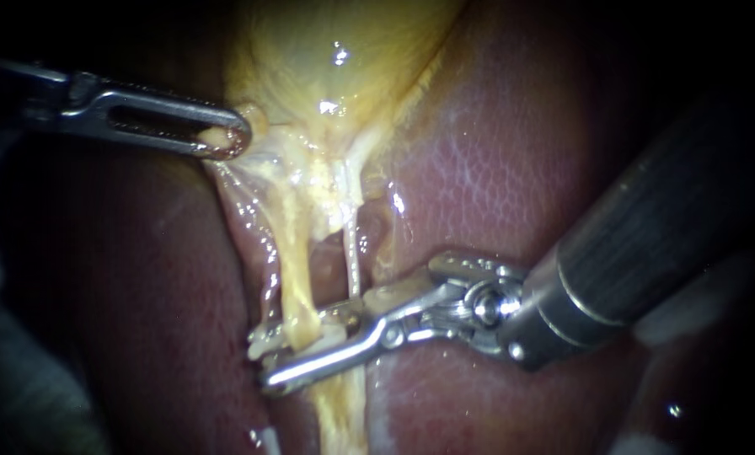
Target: Clipping second clip left tube
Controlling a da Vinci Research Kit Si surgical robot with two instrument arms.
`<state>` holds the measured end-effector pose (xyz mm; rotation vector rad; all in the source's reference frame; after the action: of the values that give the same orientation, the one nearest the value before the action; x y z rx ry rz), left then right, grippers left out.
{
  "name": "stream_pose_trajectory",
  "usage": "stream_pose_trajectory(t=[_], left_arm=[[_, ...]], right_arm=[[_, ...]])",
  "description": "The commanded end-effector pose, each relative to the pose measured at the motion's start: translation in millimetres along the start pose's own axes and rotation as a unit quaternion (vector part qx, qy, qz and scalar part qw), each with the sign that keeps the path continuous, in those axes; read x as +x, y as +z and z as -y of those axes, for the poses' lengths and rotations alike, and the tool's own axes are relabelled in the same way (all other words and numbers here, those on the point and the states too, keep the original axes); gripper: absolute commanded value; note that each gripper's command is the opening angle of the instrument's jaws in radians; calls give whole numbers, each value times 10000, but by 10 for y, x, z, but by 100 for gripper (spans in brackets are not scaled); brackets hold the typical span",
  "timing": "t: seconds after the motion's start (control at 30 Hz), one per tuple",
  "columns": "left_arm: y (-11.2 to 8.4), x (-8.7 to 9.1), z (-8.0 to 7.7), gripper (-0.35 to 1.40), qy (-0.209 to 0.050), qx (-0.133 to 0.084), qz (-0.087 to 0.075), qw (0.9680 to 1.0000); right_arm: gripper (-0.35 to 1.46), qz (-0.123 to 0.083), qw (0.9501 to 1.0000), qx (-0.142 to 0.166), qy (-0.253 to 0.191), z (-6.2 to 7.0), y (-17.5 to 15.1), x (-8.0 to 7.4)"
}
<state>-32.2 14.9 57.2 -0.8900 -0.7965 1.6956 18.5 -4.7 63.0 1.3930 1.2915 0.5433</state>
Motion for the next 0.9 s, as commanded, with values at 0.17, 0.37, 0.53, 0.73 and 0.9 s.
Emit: stream_pose_trajectory(t=[0.17,0.37,0.53,0.73,0.9], left_arm=[[0,0,0,-35,1,-1,1,10000],[0,0,0,-35,1,-1,1,10000],[0,0,0,-35,1,-1,1,10000],[0,0,0,-35,1,-2,2,10000],[0,0,0,-35,1,-2,2,10000]], right_arm=[[24,-2,10000,-9,-2,-1,0,0],[3,-2,10000,-9,-2,-2,-2,1],[-13,-1,10000,-8,-90,-5,-5,2],[-35,-5,9999,-14,-121,-5,-8,1],[-35,-88,9998,-111,-158,-3,-6,-2]])
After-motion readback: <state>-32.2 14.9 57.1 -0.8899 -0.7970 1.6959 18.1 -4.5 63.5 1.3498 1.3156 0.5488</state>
